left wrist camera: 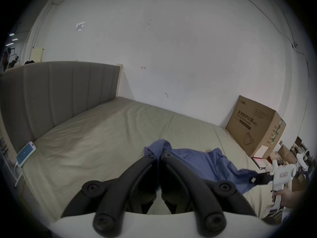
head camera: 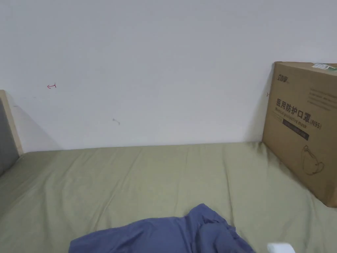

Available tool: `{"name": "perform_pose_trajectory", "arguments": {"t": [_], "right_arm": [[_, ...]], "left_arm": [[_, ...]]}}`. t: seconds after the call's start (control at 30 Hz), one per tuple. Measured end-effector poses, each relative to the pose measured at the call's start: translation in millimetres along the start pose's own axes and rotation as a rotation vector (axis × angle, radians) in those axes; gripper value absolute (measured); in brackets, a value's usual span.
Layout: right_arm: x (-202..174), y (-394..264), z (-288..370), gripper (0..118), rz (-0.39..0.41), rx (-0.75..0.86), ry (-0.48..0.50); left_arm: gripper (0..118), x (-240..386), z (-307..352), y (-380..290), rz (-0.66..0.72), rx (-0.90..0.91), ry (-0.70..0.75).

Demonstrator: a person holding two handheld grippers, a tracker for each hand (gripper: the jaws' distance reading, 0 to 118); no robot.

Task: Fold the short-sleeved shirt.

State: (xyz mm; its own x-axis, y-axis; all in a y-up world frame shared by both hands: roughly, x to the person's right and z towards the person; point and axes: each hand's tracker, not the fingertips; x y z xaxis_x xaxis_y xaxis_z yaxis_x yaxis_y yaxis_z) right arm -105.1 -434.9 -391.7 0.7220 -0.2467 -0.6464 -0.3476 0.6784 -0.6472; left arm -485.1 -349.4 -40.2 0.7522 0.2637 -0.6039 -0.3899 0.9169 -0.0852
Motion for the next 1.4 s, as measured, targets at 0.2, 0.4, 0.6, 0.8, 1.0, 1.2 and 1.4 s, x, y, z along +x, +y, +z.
{"name": "perform_pose_trajectory", "arguments": {"t": [0.2,0.4,0.6,0.8,1.0,1.2,1.4], "right_arm": [[-17.0,-45.3,91.1,3,0.038,0.035,0.0],[-4.5,-60.9,89.6,3,-0.102,-0.084,0.005],[3.0,-71.2,36.7,5,-0.162,-0.166,-0.099],[-2.3,-62.0,40.7,97,-0.21,-0.172,-0.124],[-25.4,-36.7,83.1,106,-0.048,0.035,-0.2],[-52.5,-22.0,140.5,93,-0.066,0.506,0.02],[-69.8,-11.1,122.6,0,-0.024,0.534,-0.002]], "left_arm": [[2,2.1,56.6,20.0,-0.034,0.119,-0.021],[2,2.4,-11.0,9.4,-0.01,-0.336,-0.031],[7,15.9,-88.8,-72.3,0.019,-0.723,-0.011],[118,14.7,-81.3,-83.5,0.145,-0.692,-0.078],[116,21.7,-55.0,-31.1,0.06,-0.538,-0.092],[100,46.2,-2.4,3.9,-0.031,-0.187,-0.178],[0,49.6,-4.6,-0.3,-0.088,-0.2,-0.191]]}}
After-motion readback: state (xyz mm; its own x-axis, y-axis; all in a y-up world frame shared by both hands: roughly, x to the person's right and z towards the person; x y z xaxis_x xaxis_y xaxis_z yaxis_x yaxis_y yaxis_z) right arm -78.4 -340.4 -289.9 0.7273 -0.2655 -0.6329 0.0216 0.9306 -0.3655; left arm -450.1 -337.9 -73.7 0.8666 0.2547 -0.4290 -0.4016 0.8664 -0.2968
